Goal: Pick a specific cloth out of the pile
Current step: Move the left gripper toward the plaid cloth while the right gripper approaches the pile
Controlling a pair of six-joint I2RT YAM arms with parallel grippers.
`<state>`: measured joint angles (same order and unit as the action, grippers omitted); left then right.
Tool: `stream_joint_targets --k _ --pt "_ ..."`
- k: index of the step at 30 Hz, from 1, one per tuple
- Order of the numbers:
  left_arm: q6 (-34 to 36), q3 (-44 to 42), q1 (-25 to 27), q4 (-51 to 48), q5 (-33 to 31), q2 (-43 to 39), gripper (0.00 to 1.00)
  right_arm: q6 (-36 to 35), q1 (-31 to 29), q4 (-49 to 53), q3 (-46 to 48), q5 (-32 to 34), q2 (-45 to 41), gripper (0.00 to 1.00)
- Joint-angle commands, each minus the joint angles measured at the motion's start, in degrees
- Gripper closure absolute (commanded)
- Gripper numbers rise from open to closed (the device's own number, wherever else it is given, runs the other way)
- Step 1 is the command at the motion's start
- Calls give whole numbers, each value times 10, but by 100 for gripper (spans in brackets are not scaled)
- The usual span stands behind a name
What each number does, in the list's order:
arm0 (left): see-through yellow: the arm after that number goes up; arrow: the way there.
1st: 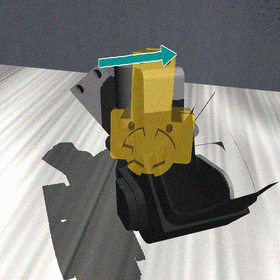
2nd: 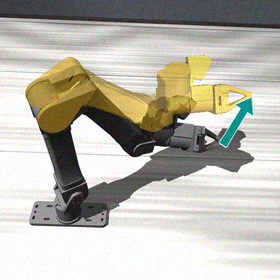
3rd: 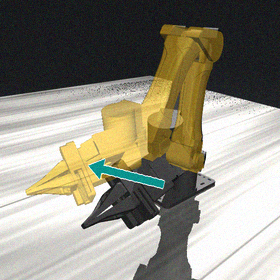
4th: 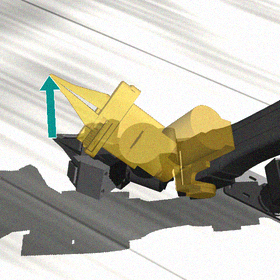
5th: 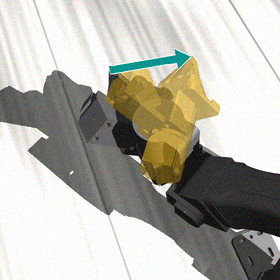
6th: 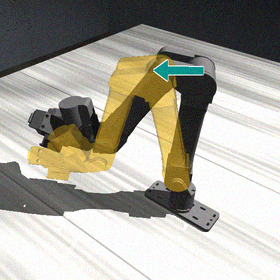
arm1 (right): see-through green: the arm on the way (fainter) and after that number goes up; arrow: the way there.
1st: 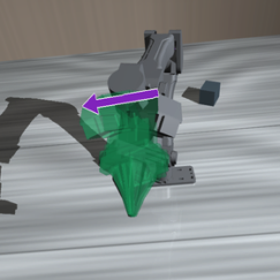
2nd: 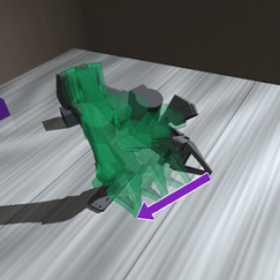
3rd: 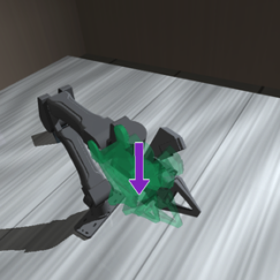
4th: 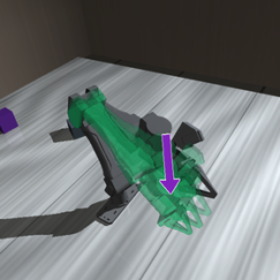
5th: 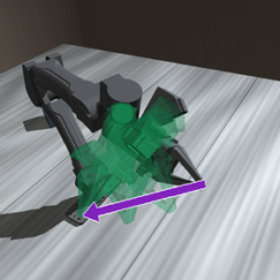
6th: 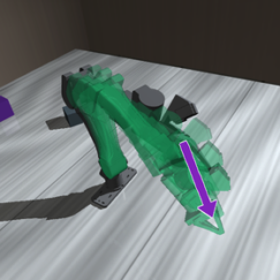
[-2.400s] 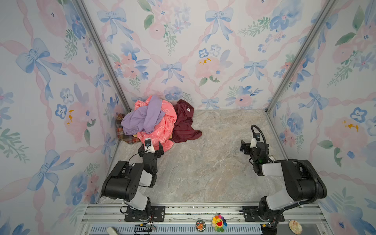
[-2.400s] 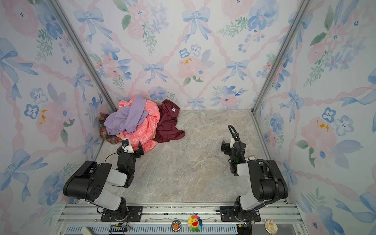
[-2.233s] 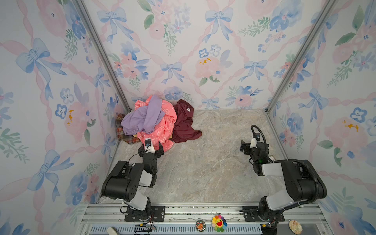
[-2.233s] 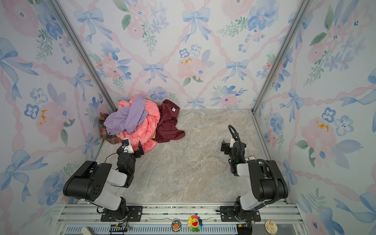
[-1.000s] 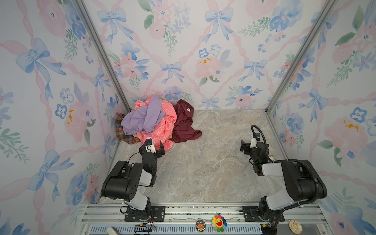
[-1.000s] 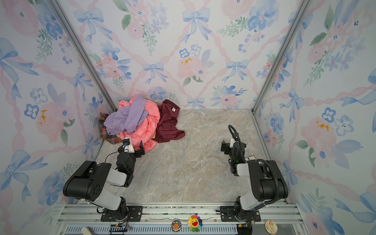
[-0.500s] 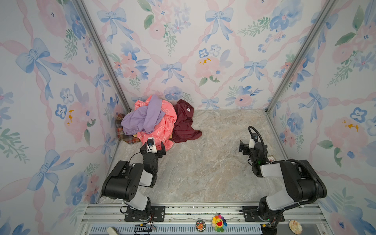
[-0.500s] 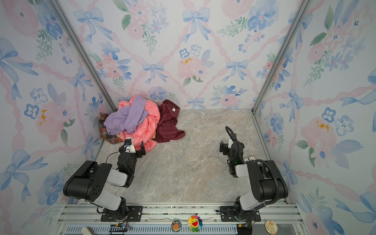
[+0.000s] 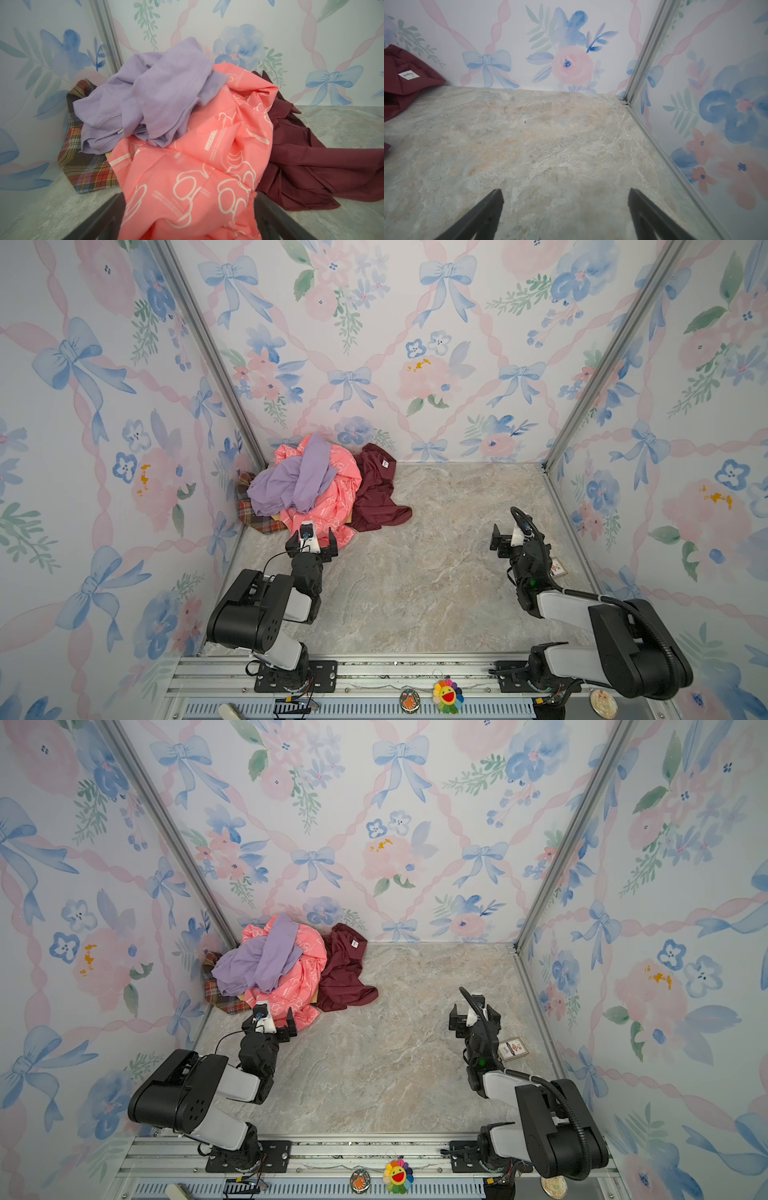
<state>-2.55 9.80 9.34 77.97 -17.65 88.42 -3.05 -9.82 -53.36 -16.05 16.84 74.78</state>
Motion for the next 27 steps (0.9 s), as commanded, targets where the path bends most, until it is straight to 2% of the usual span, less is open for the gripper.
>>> stream_joint_targets --k 1,3,6,9,15,18,22,27 --pt "-3 -7 0 2 -24 -24 2 0 -16 41 -4 69 -16 3" --pt "-7 13 1 -59 -37 -49 2 -6 -28 45 -9 109 -27 3" --pt "-13 79 1 -217 -61 -79 2 -5 -37 32 -6 150 -38 3" --pt "-24 111 6 -287 -84 -114 2 1 -40 31 -4 152 -52 3" --pt "-42 148 10 -365 -84 -181 2 13 -56 84 -29 148 -58 3" --pt "-53 176 9 -411 -89 -177 2 -8 -84 100 -46 122 -47 3" --pt "-72 214 9 -466 -90 -165 2 -51 -145 129 -75 133 -43 3" --pt "-101 255 4 -533 -77 -165 2 -39 -188 192 -104 106 -62 3"
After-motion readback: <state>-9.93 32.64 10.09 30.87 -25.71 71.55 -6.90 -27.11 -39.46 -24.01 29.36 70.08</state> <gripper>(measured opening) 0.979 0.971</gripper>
